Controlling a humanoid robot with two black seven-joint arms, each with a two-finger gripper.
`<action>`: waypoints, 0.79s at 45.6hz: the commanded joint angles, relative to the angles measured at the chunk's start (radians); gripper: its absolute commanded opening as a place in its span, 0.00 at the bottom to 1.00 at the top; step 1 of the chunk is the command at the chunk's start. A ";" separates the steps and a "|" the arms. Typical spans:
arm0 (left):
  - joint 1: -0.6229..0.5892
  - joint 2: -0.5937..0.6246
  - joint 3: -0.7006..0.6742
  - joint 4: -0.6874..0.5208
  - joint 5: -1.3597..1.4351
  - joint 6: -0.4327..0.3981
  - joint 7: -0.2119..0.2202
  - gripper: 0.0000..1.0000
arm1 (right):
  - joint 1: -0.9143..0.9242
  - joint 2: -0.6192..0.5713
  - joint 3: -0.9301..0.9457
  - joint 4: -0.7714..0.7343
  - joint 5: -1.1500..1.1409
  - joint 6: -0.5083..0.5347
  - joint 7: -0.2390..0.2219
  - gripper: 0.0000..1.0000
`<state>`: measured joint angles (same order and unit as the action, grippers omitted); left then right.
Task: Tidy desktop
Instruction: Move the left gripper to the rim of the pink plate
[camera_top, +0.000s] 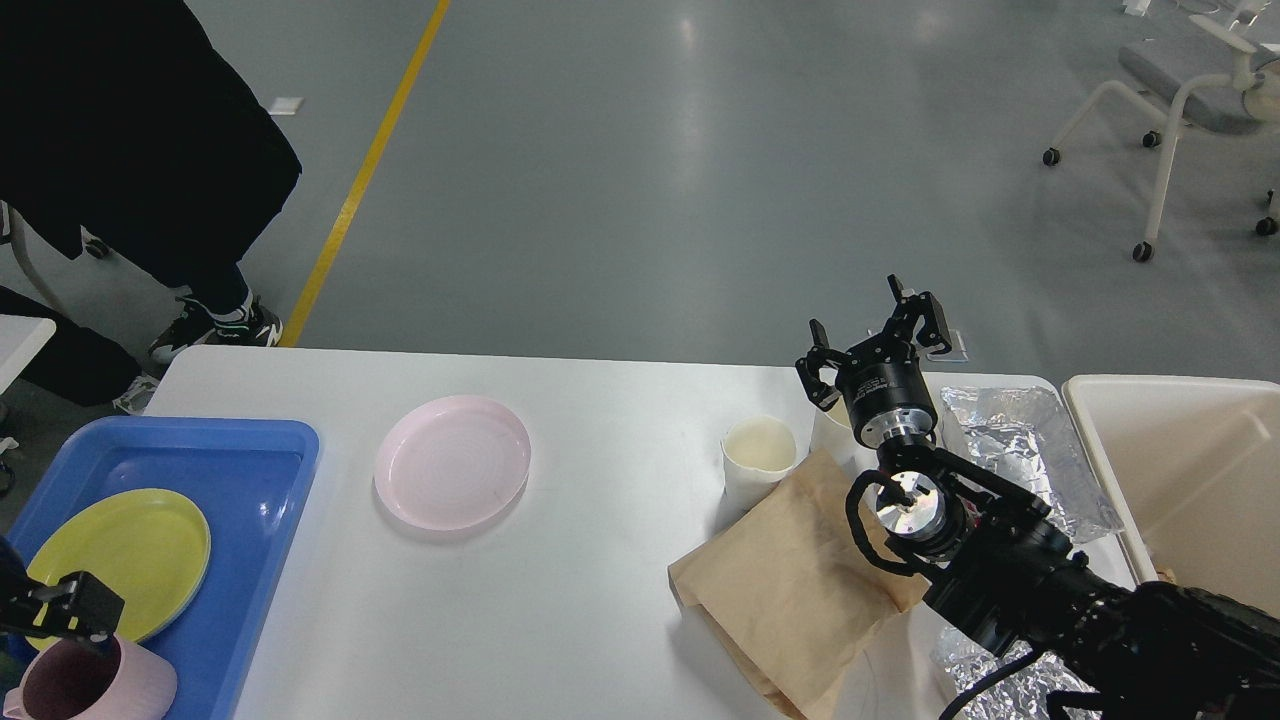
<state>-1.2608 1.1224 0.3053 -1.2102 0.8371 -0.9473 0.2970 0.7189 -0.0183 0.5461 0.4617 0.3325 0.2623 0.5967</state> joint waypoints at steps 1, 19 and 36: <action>-0.054 0.004 -0.130 0.014 -0.173 -0.013 0.008 0.98 | 0.001 0.000 0.000 0.000 0.000 0.000 0.000 1.00; 0.205 -0.182 -0.138 0.018 -0.276 0.591 0.030 0.98 | -0.001 0.000 0.000 0.000 0.000 0.000 0.000 1.00; 0.366 -0.472 -0.138 0.023 -0.394 1.254 0.031 0.98 | 0.001 0.001 0.000 0.000 -0.001 0.000 0.000 1.00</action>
<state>-0.9044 0.7201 0.1675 -1.1902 0.4604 0.1907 0.3283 0.7182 -0.0180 0.5461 0.4617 0.3318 0.2623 0.5967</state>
